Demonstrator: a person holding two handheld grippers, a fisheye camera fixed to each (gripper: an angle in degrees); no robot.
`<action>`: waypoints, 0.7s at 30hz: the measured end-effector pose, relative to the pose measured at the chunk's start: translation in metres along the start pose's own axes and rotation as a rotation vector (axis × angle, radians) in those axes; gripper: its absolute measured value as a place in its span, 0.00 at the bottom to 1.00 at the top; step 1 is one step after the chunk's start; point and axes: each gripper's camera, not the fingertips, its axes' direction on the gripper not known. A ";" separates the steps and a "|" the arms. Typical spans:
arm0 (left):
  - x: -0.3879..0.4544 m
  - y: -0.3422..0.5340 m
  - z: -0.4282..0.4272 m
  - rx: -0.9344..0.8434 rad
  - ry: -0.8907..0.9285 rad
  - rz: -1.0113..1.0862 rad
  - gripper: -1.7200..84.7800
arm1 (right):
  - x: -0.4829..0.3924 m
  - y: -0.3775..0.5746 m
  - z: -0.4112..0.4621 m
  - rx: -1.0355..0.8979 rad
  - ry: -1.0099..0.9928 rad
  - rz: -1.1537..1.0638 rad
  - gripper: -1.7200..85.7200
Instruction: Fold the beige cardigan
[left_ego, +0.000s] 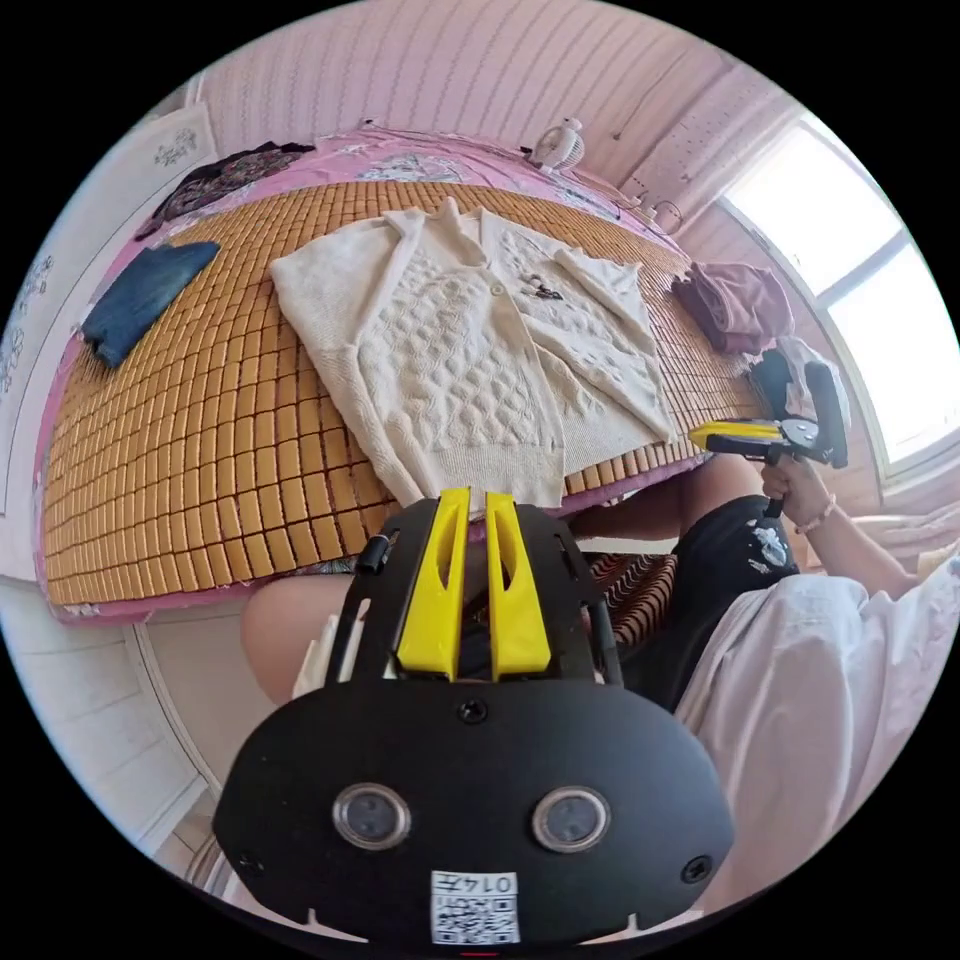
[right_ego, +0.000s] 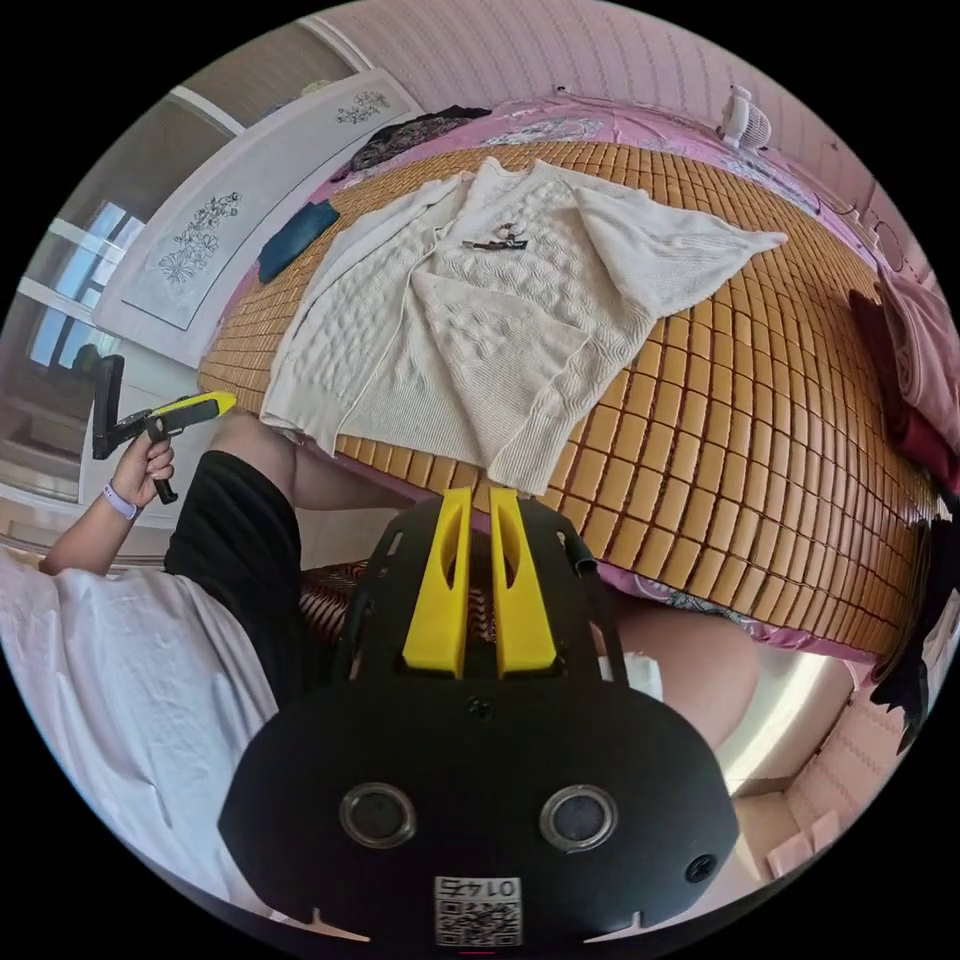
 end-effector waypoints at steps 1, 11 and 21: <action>0.018 -0.010 0.010 -0.008 -0.019 0.063 0.07 | -0.005 -0.012 0.000 0.011 0.009 -0.031 0.08; 0.103 -0.071 0.142 -0.176 -0.079 0.120 0.11 | 0.036 -0.116 0.004 0.127 0.112 0.149 0.14; 0.098 -0.072 0.165 -0.180 -0.118 0.110 0.02 | 0.078 -0.126 0.026 0.051 0.060 0.212 0.05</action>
